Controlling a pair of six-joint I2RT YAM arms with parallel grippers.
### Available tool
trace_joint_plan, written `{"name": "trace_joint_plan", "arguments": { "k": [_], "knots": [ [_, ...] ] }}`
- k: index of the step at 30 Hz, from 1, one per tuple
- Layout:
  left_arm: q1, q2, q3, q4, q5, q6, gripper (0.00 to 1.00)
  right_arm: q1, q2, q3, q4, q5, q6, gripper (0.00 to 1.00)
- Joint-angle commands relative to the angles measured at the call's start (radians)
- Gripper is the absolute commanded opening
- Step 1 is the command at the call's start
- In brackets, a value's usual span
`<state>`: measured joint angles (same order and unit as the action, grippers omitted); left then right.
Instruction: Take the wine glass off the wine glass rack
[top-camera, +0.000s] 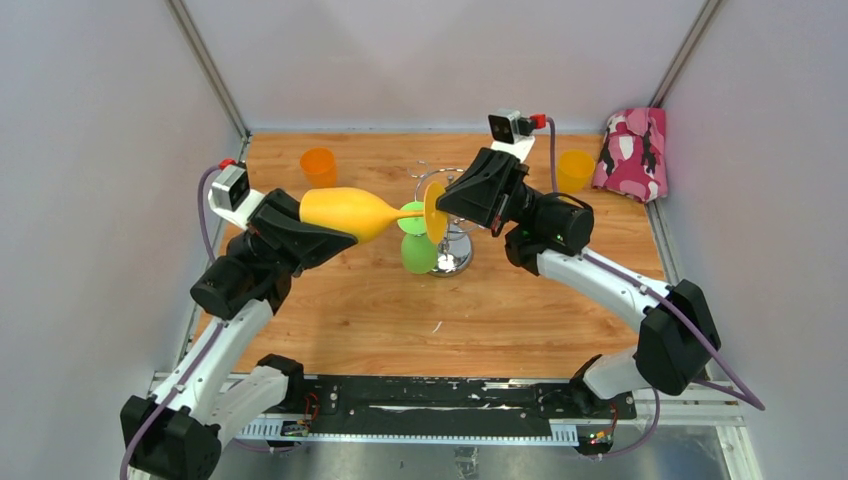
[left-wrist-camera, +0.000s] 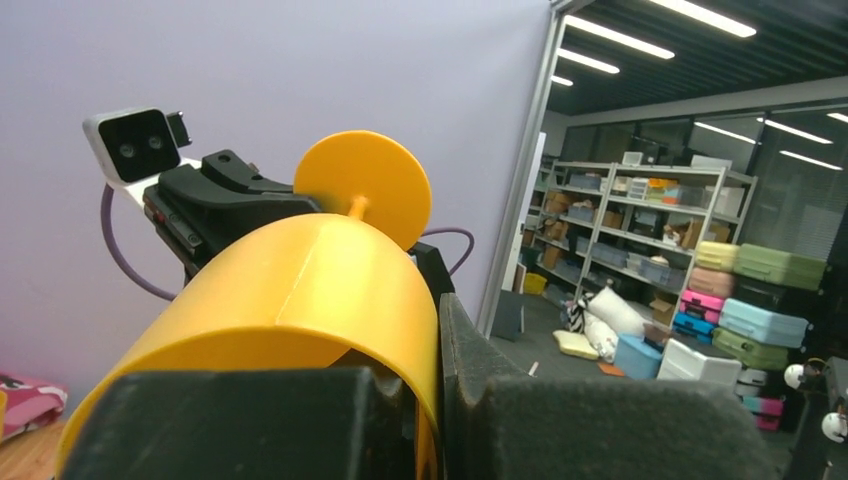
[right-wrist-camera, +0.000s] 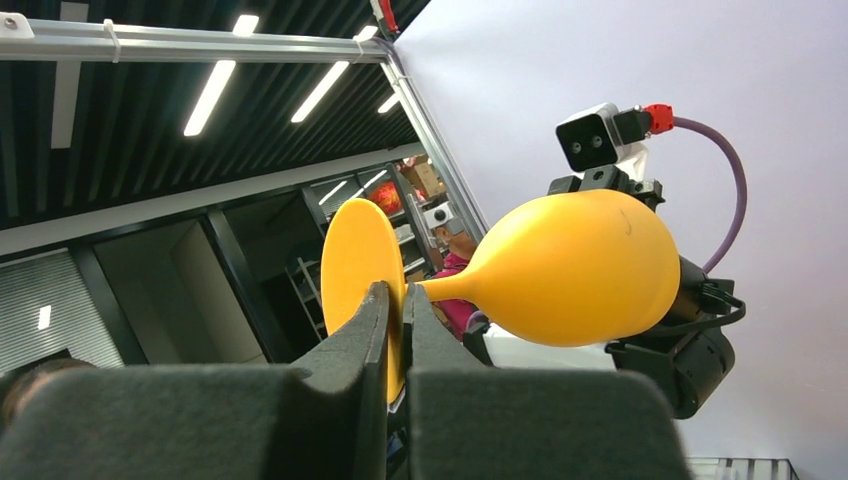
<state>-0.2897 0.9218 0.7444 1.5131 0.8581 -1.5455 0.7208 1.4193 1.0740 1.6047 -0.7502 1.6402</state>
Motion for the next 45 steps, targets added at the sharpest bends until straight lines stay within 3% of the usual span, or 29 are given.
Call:
{"name": "trace_joint_plan", "arguments": {
  "k": [1, 5, 6, 9, 15, 20, 25, 28, 30, 34, 45],
  "knots": [
    [-0.014, 0.003, 0.036, -0.039, -0.006, 0.061, 0.0, 0.005, 0.04, -0.034, -0.009, -0.08, -0.089, 0.11],
    [-0.014, -0.061, 0.063, -0.321, -0.007, 0.222, 0.0, -0.028, 0.013, -0.061, -0.009, -0.078, -0.096, 0.5],
    [-0.014, -0.086, 0.075, -0.385, -0.007, 0.287, 0.0, -0.039, -0.003, -0.069, -0.01, -0.077, -0.1, 0.56],
    [-0.014, -0.176, 0.133, -0.802, -0.052, 0.523, 0.0, -0.081, -0.054, -0.097, -0.012, -0.077, -0.108, 0.68],
    [-0.014, -0.253, 0.316, -1.376, -0.223, 0.83, 0.0, -0.185, -0.126, -0.174, -0.011, -0.067, -0.07, 0.72],
    [-0.014, -0.243, 0.5, -1.7, -0.415, 0.993, 0.0, -0.245, -0.174, -0.26, -0.009, -0.063, -0.062, 0.72],
    [-0.014, -0.052, 0.814, -2.197, -0.716, 1.135, 0.0, -0.316, -0.263, -0.293, -0.011, -0.054, -0.059, 0.7],
    [-0.014, 0.054, 0.926, -2.403, -0.925, 1.166, 0.0, -0.381, -0.329, -0.303, -0.028, -0.057, -0.051, 0.7],
    [-0.014, 0.099, 0.957, -2.481, -1.076, 1.181, 0.0, -0.415, -0.372, -0.305, -0.091, -0.073, -0.067, 0.71],
    [-0.014, 0.171, 0.948, -2.589, -1.23, 1.217, 0.0, -0.43, -0.449, -0.289, -0.331, -0.122, -0.197, 0.71],
    [-0.014, 0.408, 0.814, -2.65, -1.223, 1.263, 0.0, -0.432, -0.607, -0.181, -0.975, -0.092, -0.605, 0.71]
  ]
}}
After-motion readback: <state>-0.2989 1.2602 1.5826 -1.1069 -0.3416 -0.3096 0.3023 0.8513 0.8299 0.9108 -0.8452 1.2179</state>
